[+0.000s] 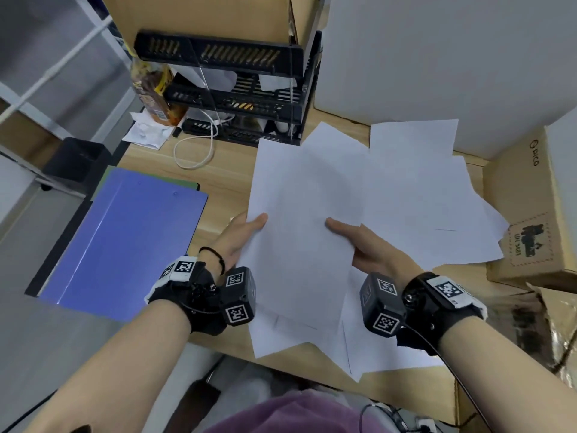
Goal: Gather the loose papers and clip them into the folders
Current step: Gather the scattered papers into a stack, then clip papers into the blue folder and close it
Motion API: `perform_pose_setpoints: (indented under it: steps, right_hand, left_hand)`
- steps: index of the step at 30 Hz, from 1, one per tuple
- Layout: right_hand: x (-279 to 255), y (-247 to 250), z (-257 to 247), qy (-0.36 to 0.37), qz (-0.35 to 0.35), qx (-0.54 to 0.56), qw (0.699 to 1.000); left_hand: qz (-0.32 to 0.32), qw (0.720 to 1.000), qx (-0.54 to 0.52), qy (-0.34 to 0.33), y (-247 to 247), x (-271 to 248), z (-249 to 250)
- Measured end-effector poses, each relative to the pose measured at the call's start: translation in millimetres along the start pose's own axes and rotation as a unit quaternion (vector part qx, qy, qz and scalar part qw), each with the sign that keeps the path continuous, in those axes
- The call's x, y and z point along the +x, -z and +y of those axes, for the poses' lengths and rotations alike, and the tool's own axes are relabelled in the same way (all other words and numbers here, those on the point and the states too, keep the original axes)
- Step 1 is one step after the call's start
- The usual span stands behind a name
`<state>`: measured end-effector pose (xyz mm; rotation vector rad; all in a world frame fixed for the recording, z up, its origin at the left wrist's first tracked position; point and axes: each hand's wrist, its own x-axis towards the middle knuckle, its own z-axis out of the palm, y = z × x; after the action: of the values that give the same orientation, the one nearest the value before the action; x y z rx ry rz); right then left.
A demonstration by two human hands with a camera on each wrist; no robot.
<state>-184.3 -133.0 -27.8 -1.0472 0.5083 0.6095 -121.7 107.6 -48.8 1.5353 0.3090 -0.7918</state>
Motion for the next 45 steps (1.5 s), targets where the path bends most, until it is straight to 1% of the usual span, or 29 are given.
perform_pose_setpoints:
  steps: [5,9,11,15,18,19,21,22,23,25,26,29,32,33,34,37,40,44,45]
  right_hand:
    - [21.8,-14.3,16.5,-0.046,-0.001,-0.031,0.998]
    - [42.8,-42.5,30.1,-0.100,-0.028,-0.067,0.992]
    - [55.9,-59.7,35.4,-0.110,-0.030,-0.090,0.989]
    - [87.2,-94.3,49.0,-0.107,0.002,-0.160,0.981]
    - [110.5,-123.6,60.6,-0.118,0.019,-0.179,0.977]
    - [117.8,-132.7,64.6,-0.119,0.022,-0.189,0.974]
    - [131.2,-150.8,71.5,-0.126,0.034,-0.215,0.968]
    - [138.2,-159.0,74.1,-0.130,0.043,-0.224,0.965]
    - [142.6,-166.6,75.6,-0.128,0.046,-0.233,0.963]
    - [156.8,-177.5,82.8,-0.134,0.047,-0.254,0.957]
    - [160.6,-183.8,84.0,-0.143,0.043,-0.258,0.955]
    - [170.7,-200.2,88.4,-0.160,0.028,-0.245,0.956]
    - [178.9,-209.7,88.2,-0.169,0.018,-0.246,0.954]
    - [179.2,-212.7,86.1,-0.163,0.018,-0.241,0.957]
    - [180.0,-212.5,85.3,-0.156,0.021,-0.239,0.958]
    - [178.0,-208.6,84.9,-0.145,0.029,-0.230,0.962]
    - [166.4,-206.5,79.0,-0.141,0.018,-0.218,0.966]
    - [141.0,-190.4,54.2,-0.089,0.013,-0.197,0.976]
    - [133.3,-184.1,46.5,-0.075,0.021,-0.185,0.980]
  left_hand:
    - [0.051,0.998,0.007,0.029,26.7,-8.9,-19.8]
    - [0.083,0.995,0.044,0.030,61.0,-17.1,-33.0]
    - [0.082,0.994,0.063,0.039,83.1,-19.4,-36.6]
    - [0.088,0.990,0.099,0.047,134.8,-23.9,-35.0]
    - [0.126,0.974,0.188,0.021,177.5,-26.7,-28.7]
    - [0.148,0.966,0.210,0.007,194.3,-26.6,-27.6]
    - [0.212,0.947,0.240,-0.025,230.1,-24.6,-29.7]
    - [0.253,0.930,0.266,-0.034,248.4,-22.3,-33.2]
    - [0.289,0.913,0.284,-0.033,262.9,-22.5,-35.5]
    - [0.349,0.885,0.307,0.014,287.5,-26.0,-37.5]
    - [0.361,0.879,0.310,0.038,295.6,-28.9,-38.9]
    - [0.348,0.891,0.286,0.053,313.6,-33.4,-49.5]
    - [0.361,0.886,0.282,0.072,320.8,-40.0,-52.1]
    - [0.364,0.889,0.267,0.072,323.6,-40.7,-53.6]
    - [0.357,0.899,0.243,0.073,324.4,-44.0,-51.8]
    - [0.301,0.940,0.146,0.060,325.6,-51.5,-53.4]
    - [0.269,0.956,0.109,0.040,315.4,-62.9,-59.3]
    - [0.278,0.957,0.064,0.051,276.4,-68.5,-55.9]
    - [0.277,0.958,0.052,0.046,265.2,-67.0,-55.0]
